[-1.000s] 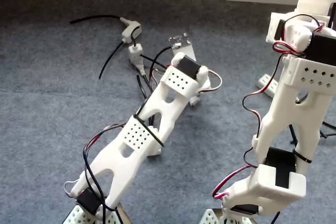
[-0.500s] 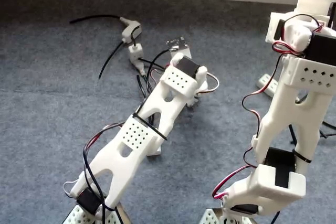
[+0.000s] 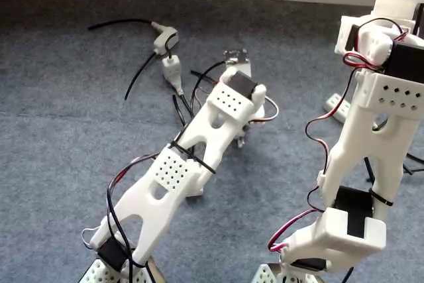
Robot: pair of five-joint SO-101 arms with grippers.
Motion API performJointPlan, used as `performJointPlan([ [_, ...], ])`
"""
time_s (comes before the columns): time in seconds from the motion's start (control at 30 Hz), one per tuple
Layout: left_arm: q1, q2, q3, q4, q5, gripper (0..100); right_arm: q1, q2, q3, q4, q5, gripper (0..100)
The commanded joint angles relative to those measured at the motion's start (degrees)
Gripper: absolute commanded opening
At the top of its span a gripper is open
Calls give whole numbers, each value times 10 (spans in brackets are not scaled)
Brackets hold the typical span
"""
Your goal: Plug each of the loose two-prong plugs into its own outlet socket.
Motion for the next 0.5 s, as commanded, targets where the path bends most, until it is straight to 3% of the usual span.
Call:
performJointPlan([
  [0.0, 9, -62, 77, 11, -6, 10, 6, -9, -20, -10, -2, 80],
  [0.13, 12, -104, 156, 11, -7, 30, 6, -9, -20, -10, -2, 80],
  [0.33, 12, -199, 277, 11, -8, 156, 6, -9, -20, -10, -2, 80],
  [0.47, 11, -255, 343, 9, -43, 158, 6, 7, -21, -10, -2, 80],
])
